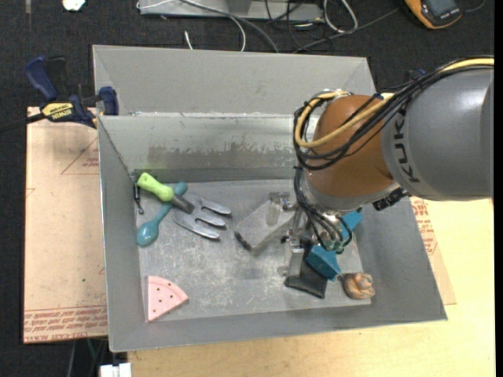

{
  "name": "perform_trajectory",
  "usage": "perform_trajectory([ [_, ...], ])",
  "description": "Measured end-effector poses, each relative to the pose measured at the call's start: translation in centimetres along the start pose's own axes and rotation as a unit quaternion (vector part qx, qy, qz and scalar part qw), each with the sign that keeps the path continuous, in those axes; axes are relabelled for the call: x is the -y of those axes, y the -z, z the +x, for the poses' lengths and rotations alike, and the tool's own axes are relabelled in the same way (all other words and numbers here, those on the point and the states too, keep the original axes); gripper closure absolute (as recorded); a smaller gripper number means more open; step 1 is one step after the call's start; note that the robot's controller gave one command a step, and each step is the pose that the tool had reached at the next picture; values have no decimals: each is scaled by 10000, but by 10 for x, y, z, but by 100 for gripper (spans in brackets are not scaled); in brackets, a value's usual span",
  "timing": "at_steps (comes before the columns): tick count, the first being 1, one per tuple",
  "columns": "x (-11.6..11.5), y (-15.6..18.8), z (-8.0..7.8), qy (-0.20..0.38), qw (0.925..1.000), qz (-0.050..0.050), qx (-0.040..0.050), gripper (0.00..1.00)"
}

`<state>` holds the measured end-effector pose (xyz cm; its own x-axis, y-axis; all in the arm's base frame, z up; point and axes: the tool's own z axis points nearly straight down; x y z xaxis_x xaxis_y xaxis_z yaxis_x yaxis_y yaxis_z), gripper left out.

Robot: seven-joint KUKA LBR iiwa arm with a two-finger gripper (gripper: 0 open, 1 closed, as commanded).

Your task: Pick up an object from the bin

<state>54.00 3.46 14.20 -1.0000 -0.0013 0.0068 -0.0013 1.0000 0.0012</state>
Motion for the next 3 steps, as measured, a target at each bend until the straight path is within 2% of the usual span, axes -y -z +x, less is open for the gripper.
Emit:
perform_trajectory([
  [1,0,5,-2,-5,10000,-1,38,0],
  [2,-2,-58,-54,1019,9948,0,70,0],
  [3,3,-30,-64,1844,9828,3,48,0],
])
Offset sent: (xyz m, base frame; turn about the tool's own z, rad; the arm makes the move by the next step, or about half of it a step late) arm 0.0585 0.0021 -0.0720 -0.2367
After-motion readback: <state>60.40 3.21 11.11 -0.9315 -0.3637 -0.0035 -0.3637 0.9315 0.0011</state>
